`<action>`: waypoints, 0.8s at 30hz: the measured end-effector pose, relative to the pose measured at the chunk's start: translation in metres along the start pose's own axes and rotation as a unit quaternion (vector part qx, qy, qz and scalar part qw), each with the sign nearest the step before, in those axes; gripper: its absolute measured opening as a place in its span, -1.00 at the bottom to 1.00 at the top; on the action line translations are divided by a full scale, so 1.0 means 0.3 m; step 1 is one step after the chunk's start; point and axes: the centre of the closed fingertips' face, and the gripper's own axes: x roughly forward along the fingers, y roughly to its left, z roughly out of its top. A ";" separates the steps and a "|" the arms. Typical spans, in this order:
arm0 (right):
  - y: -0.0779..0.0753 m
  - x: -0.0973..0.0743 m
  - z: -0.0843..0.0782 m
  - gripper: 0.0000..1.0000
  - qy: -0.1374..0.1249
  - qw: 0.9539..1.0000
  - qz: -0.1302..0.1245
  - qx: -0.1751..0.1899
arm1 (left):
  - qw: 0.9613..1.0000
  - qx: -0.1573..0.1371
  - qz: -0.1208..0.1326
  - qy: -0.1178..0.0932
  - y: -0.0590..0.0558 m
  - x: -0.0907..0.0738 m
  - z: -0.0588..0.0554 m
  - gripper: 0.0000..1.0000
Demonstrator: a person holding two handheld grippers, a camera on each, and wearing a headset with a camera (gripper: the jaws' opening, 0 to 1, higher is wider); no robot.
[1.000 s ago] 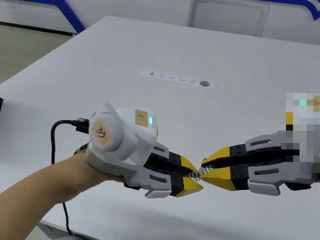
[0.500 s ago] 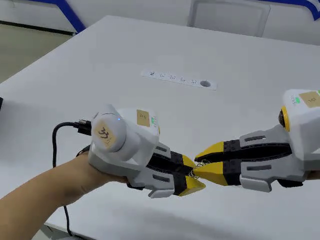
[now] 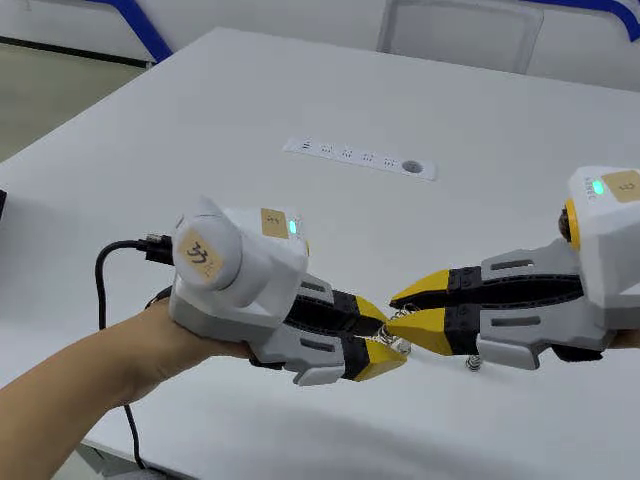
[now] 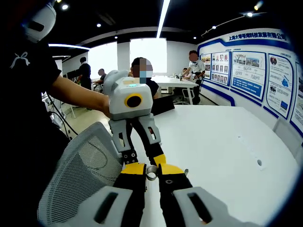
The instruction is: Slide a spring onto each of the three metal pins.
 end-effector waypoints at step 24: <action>-0.275 -0.005 -0.159 -0.79 0.083 0.989 -0.114 0.050 | 0.996 -0.021 0.082 0.004 0.143 -0.132 -0.056 0.09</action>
